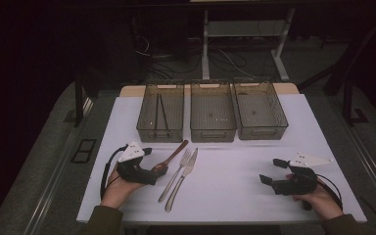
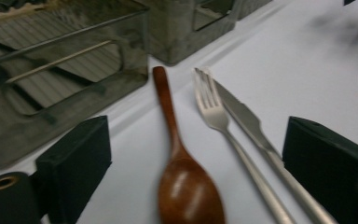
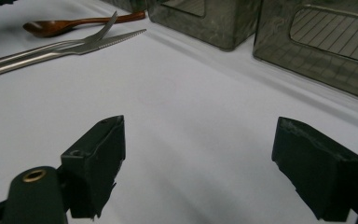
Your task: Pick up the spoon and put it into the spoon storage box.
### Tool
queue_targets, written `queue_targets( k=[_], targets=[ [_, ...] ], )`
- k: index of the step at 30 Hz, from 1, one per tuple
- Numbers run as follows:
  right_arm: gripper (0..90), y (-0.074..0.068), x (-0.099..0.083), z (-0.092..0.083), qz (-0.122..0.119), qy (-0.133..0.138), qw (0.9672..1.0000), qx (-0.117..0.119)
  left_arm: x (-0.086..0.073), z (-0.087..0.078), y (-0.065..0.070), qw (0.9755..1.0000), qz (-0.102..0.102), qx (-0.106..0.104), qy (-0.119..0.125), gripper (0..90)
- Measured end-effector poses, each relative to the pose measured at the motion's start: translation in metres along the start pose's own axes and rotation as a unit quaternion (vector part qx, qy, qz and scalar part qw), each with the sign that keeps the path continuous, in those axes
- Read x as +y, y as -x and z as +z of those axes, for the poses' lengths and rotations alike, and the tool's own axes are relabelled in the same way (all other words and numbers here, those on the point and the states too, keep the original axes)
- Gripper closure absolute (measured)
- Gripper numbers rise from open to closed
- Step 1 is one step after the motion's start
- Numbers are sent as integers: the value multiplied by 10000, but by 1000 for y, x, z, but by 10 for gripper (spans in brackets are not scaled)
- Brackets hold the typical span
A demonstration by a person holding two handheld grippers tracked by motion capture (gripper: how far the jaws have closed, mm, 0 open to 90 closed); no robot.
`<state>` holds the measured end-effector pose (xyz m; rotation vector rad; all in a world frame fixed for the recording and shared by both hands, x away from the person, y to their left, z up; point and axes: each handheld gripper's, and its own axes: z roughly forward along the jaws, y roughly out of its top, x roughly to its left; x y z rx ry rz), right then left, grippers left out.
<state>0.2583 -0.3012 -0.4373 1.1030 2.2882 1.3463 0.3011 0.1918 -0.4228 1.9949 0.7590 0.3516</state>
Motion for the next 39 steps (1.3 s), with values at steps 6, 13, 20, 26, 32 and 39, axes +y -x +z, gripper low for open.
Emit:
queue_targets(
  k=[6, 13, 20, 26, 32, 39],
  targets=[
    [165, 2, 1, -2, 36, 82, 9999, -57, -5, 0, -17, 9996, -273, -58, -43, 210],
    [165, 1, 1, -1, -13, 63, 10000, -36, -9, 4, -17, 9990, -301, 14, -323, 355],
    [165, 0, 1, 0, -71, 43, 10000, -56, -15, 9, -17, 9967, -483, -26, -658, 453],
    [165, 0, 1, 0, -79, 35, 9999, -59, -16, 12, -15, 9957, -555, -135, -736, 468],
    [165, -1, 1, 0, -118, 19, 9999, -71, -16, 17, -11, 9946, -487, -165, -906, 465],
    [165, 0, 1, 0, -120, 24, 9999, -79, -17, 20, -9, 9936, -442, -209, -1018, 461]
  ],
)
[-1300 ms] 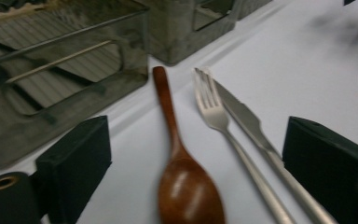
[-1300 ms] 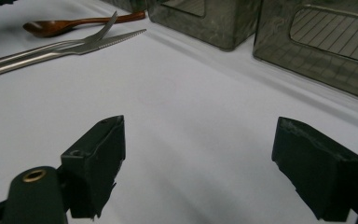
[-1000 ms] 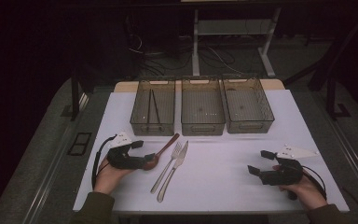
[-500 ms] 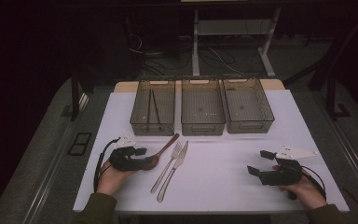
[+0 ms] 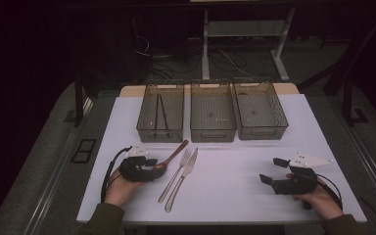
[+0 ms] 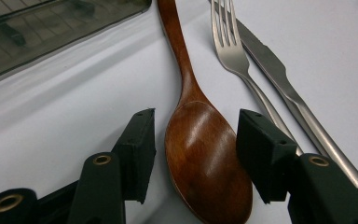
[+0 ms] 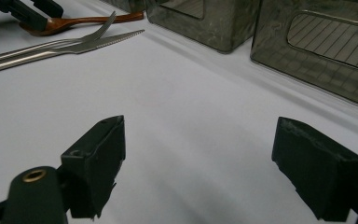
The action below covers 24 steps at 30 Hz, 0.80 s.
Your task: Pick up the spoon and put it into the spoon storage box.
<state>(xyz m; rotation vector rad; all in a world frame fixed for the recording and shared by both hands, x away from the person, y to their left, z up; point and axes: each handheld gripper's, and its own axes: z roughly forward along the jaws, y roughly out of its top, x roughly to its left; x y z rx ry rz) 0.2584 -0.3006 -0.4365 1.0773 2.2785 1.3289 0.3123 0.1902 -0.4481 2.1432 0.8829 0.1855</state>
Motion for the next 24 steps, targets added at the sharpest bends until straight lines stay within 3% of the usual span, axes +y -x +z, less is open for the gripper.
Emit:
queue_targets(
  k=[11, 24],
  targets=[
    [165, 0, 0, 0, -1, 5, 10000, -18, 1, 3, 5, 9999, 105, -19, -110, 466],
    [165, 0, 0, 0, 8, 7, 10000, -40, 4, 4, 13, 9991, 220, 200, -303, 504]
  ],
)
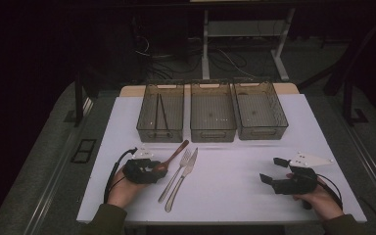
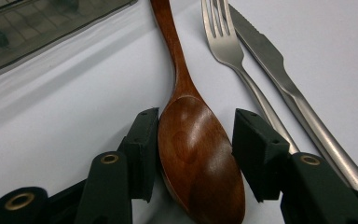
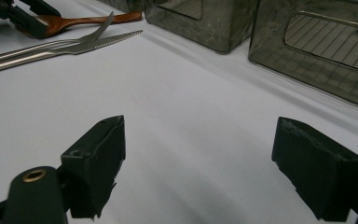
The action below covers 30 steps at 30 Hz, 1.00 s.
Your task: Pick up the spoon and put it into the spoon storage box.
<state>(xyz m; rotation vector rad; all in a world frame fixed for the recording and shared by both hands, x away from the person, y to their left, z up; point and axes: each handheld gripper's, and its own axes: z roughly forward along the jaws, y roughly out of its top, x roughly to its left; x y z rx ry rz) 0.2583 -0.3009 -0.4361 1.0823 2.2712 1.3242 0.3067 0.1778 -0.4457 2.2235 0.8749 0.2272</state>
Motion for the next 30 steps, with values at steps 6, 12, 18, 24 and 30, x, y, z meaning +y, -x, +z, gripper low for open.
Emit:
queue_targets(
  k=[6, 12, 18, 24, 30],
  targets=[
    [165, 0, 0, 0, -1, 0, 10000, -2, 1, 1, 4, 9999, -5, 109, -19, 508],
    [165, 0, 0, 0, 0, -1, 10000, -5, 0, 1, 1, 9998, -189, -25, 84, 509],
    [165, 0, 0, 0, 0, 4, 10000, -6, -2, 0, -4, 9988, -373, -252, 192, 489],
    [165, 0, 0, 0, -2, -1, 10000, -7, -3, 1, -5, 9982, -422, -348, 247, 536],
    [165, 0, 0, 0, -4, 1, 10000, -10, -2, 1, 1, 9996, -187, -160, 139, 556]
  ],
)
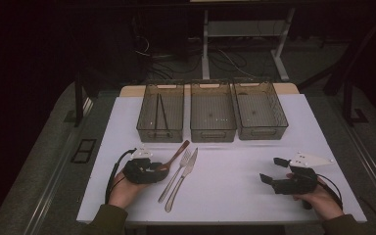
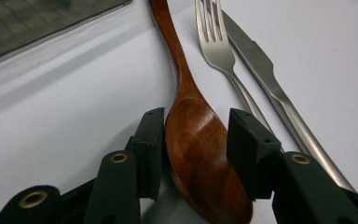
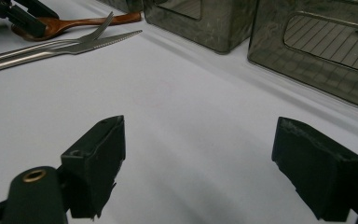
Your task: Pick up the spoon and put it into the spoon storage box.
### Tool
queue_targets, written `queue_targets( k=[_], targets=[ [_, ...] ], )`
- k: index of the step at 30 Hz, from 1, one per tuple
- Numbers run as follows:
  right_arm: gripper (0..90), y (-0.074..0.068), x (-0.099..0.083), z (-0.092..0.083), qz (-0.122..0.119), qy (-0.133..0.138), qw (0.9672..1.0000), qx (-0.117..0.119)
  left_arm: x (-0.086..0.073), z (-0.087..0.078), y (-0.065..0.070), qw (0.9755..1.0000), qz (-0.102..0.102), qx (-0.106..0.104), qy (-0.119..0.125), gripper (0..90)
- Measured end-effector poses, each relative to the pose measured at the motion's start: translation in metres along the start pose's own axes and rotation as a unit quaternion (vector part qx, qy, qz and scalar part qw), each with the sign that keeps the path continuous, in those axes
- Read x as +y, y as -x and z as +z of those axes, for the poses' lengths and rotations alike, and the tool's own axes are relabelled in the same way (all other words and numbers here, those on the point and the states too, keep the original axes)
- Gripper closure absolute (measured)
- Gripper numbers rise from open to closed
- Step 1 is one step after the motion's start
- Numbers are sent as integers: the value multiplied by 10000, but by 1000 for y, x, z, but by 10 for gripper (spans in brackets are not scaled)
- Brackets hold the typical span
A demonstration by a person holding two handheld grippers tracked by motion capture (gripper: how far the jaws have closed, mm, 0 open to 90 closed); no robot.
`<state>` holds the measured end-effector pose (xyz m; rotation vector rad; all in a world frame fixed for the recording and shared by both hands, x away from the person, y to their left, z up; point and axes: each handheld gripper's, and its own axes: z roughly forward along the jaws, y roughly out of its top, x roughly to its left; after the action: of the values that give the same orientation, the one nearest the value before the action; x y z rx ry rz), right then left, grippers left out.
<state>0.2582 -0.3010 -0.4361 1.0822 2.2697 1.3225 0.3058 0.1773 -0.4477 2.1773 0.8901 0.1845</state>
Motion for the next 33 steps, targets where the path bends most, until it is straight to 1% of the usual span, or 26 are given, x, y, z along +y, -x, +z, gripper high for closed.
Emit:
queue_targets(
  k=[2, 4, 5, 7, 9, 12, 14, 16, 18, 19, 21, 24, 25, 31, 33],
  targets=[
    [165, 0, 0, 0, -3, 7, 10000, 1, 1, 0, 1, 10000, 50, 16, -44, 574],
    [165, 0, 0, 0, -3, 1, 10000, -3, 2, 0, 3, 9999, 84, -40, -65, 628],
    [165, 0, 0, 0, -3, 0, 10000, -5, 2, 1, 4, 9998, 140, -86, -80, 652],
    [165, 0, 0, 0, -3, 7, 10000, -4, 4, 2, 6, 9998, 179, -99, -87, 693],
    [165, 0, 0, 0, 2, 9, 10000, -1, 5, 2, 7, 9995, 274, -100, -133, 725],
    [165, 0, 0, 0, 7, 9, 10000, -6, 6, 2, 8, 9996, 222, -89, -156, 738],
    [165, 0, 0, 0, 8, 10, 10000, -3, 6, 3, 8, 9998, 98, -68, -140, 745],
    [165, 0, 0, 0, 4, 5, 10000, -7, 7, 2, 8, 9999, 78, -23, -139, 756],
    [165, 0, 0, 0, 8, 7, 10000, -8, 7, 1, 9, 9999, -1, 77, -116, 769],
    [165, 0, 0, 0, 10, 9, 10000, -4, 7, 1, 7, 9999, 18, 105, -109, 777],
    [165, 0, 0, 0, 2, 8, 10000, -5, 7, -1, 6, 9998, -45, 168, -93, 790],
    [165, 0, 0, 0, 1, 9, 10000, -4, 8, -4, 5, 9997, -123, 205, 12, 797],
    [165, 0, 0, 0, 4, 10, 10000, -3, 8, -5, 5, 9997, -56, 216, 27, 798],
    [165, 0, 0, 0, 8, 12, 10000, -1, 11, -13, 5, 9994, -34, 292, 205, 802],
    [165, 0, 0, 0, 4, 9, 10000, 1, 13, -17, 5, 9991, 13, 331, 256, 802]
  ],
)
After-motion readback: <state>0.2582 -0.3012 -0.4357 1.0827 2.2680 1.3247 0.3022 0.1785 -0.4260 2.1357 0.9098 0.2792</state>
